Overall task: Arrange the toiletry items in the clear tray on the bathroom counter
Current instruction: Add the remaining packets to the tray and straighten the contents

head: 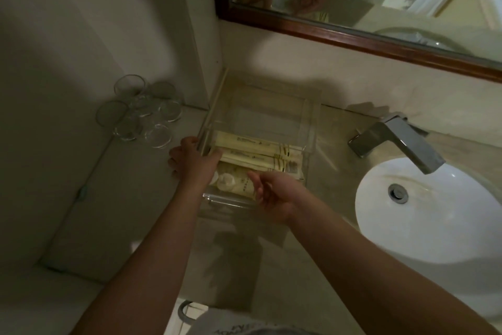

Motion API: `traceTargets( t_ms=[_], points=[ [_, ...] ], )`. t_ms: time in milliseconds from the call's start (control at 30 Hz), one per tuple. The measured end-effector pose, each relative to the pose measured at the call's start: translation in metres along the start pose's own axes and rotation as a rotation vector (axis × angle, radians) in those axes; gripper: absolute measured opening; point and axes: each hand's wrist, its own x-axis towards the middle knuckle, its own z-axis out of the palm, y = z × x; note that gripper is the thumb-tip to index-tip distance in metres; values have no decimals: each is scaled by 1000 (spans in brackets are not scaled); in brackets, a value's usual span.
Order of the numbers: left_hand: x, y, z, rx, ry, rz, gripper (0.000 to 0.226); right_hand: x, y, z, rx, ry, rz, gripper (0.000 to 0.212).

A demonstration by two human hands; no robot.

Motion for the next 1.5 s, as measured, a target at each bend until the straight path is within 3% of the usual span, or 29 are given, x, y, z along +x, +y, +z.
traceTargets(
  t_ms=[100,167,333,500,1100,1367,1500],
  points=[
    [-1,1,0,31,-26,14,69,-11,2,-12,-79,22,-76,18],
    [-2,2,2,46,-44,-6,71,-14,3,-19,-258,133,-219,15],
    [-5,4,3,109,20,13,58,-5,2,-35,-1096,507,-814,25],
    [-5,1,4,173,32,132,32,9,-12,-32,-1438,642,-926,35],
    [3,14,7,175,37,193,12,29,-19,-30,-1452,643,-931,22],
    [0,12,-4,61,35,186,26,23,-18,-33,-1415,614,-977,27],
    [-16,-15,-18,-13,61,226,31,3,-3,-62,-1216,612,-978,29]
  ],
)
